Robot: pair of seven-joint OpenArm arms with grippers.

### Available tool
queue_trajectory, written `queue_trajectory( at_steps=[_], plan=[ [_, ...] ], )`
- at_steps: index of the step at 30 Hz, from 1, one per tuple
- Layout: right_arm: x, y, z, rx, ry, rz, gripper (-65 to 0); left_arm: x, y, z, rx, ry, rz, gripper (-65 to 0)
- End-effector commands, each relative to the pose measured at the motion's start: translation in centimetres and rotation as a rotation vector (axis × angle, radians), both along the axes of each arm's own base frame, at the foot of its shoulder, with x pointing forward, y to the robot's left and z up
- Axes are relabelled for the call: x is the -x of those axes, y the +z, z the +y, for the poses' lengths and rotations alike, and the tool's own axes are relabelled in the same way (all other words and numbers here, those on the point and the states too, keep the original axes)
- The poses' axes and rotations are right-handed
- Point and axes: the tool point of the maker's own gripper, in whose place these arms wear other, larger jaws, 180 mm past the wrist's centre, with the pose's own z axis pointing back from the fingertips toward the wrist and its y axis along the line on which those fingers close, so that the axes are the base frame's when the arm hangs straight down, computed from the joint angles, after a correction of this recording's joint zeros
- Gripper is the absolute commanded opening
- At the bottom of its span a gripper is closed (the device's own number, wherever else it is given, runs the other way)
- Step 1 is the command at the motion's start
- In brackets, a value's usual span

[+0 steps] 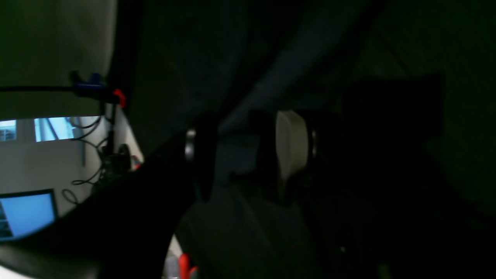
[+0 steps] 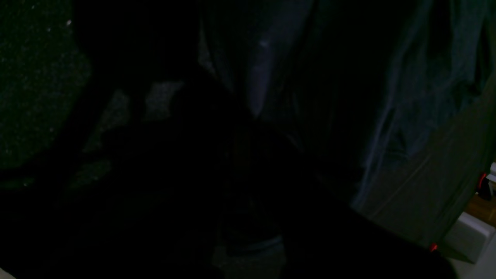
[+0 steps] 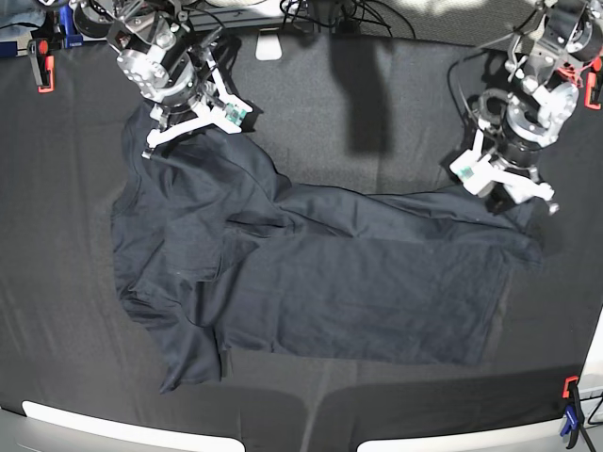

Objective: Layout the t-shirt on the table in an organized manner, then fold the t-shirt properly
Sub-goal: 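Hold the folded hem with both grippers near the collar edge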

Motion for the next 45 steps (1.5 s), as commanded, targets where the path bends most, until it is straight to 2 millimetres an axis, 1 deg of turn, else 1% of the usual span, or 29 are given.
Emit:
queue_trajectory(
  at_steps=[1, 5, 7, 9, 12, 14, 16, 19, 23, 25, 28, 30, 37, 39, 40, 43, 45],
  plan=[
    [-0.4, 0.4, -0.7, 0.020, -0.010, -0.018, -65.0, -0.7, 0.7, 0.6, -0.016, -0.001, -0.032, -41.7],
    [-0.4, 0.4, -0.7, 0.020, -0.010, -0.018, -65.0, -0.1, -1.5, 1.8, -0.038, 0.022, 0.022, -41.7],
    [-0.4, 0.5, -0.7, 0.019, -0.010, -0.018, -65.0, -0.2, -1.7, 2.1, -0.039, 0.023, 0.024, -41.7],
    [-0.5, 0.5, -0.7, 0.020, -0.010, -0.020, -65.0, -0.7, -1.7, 2.2, -0.035, 0.030, 0.016, -41.7],
    [-0.5, 0.5, -0.7, 0.019, -0.010, -0.021, -65.0, -2.1, -1.9, 2.6, -0.034, 0.062, 0.007, -41.7],
    [-0.5, 0.5, -0.7, 0.019, -0.010, -0.020, -65.0, -2.9, -2.3, 3.5, -0.050, 0.105, 0.017, -41.7],
    [-0.5, 0.5, -0.7, 0.020, -0.010, -0.021, -65.0, -3.3, -3.0, 4.7, -0.067, 0.155, 0.043, -41.7],
    [-0.5, 0.5, -0.7, 0.020, -0.010, -0.021, -65.0, -3.2, -3.8, 5.9, -0.082, 0.184, 0.070, -41.7],
    [-0.5, 0.5, -0.7, 0.019, -0.010, -0.021, -65.0, -2.7, -4.3, 6.3, -0.093, 0.197, 0.088, -41.8],
    [-0.5, 0.5, -0.7, 0.019, -0.010, -0.021, -65.0, -2.2, -4.6, 7.1, -0.122, 0.230, 0.111, -41.8],
    [-0.5, 0.5, -0.7, 0.019, -0.010, -0.021, -65.0, -1.7, -4.5, 8.7, -0.207, 0.273, 0.130, -43.2],
    [-0.5, 0.5, -0.7, 0.019, -0.010, -0.021, -65.0, -1.7, -4.3, 9.3, -0.224, 0.272, 0.129, -44.9],
    [-0.5, 0.5, -0.7, 0.019, -0.010, -0.020, -65.0, -1.9, -2.7, 12.2, -0.300, 0.254, 0.107, -45.0],
    [-0.5, 0.5, -0.7, 0.019, -0.010, -0.020, -65.0, -2.1, -2.4, 12.3, -0.298, 0.241, 0.100, -45.0],
    [-0.5, 0.5, -0.7, 0.019, -0.010, -0.020, -65.0, -2.2, -2.5, 12.0, -0.284, 0.232, 0.097, -45.0],
    [-0.5, 0.5, -0.7, 0.019, -0.010, -0.021, -65.0, -2.4, -3.0, 9.9, -0.197, 0.177, 0.092, -45.0],
    [-0.5, 0.5, -0.7, 0.020, -0.010, -0.020, -65.0, -2.1, -3.7, 8.3, -0.175, 0.121, 0.106, -45.0]
  ],
)
